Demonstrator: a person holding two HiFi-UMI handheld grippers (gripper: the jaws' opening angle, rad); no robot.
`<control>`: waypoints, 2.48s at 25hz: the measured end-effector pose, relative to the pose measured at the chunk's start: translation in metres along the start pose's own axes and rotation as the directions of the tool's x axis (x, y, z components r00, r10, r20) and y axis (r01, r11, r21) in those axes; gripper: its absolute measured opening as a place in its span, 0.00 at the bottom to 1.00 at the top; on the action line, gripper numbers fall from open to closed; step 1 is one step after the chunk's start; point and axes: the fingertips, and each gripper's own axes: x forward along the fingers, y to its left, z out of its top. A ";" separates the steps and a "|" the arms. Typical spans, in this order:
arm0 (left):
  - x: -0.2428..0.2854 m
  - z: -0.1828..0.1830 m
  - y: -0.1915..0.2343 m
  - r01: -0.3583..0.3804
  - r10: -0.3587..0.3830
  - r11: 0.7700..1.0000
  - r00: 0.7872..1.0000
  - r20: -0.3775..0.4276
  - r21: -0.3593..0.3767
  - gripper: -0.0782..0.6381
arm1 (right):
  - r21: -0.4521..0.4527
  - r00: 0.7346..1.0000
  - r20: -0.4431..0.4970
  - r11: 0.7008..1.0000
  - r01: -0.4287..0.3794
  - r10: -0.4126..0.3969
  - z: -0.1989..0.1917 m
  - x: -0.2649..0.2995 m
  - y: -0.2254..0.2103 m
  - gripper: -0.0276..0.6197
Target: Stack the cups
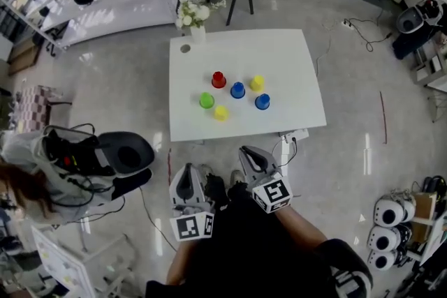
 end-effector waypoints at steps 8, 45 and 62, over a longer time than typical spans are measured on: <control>0.100 -0.005 0.043 0.048 -0.048 0.999 0.999 -0.005 0.014 0.14 | 0.017 0.995 -0.096 0.999 0.044 -0.042 -0.015 0.102 -0.048 0.17; 0.287 -0.013 0.168 0.219 -0.228 0.970 0.970 -0.081 -0.105 0.14 | -0.038 0.680 -0.717 0.983 0.180 -0.152 -0.203 0.308 -0.121 0.39; 0.306 -0.021 0.184 0.276 -0.286 0.953 0.955 -0.074 -0.126 0.14 | -0.086 0.660 -0.722 0.974 0.208 -0.205 -0.196 0.330 -0.163 0.39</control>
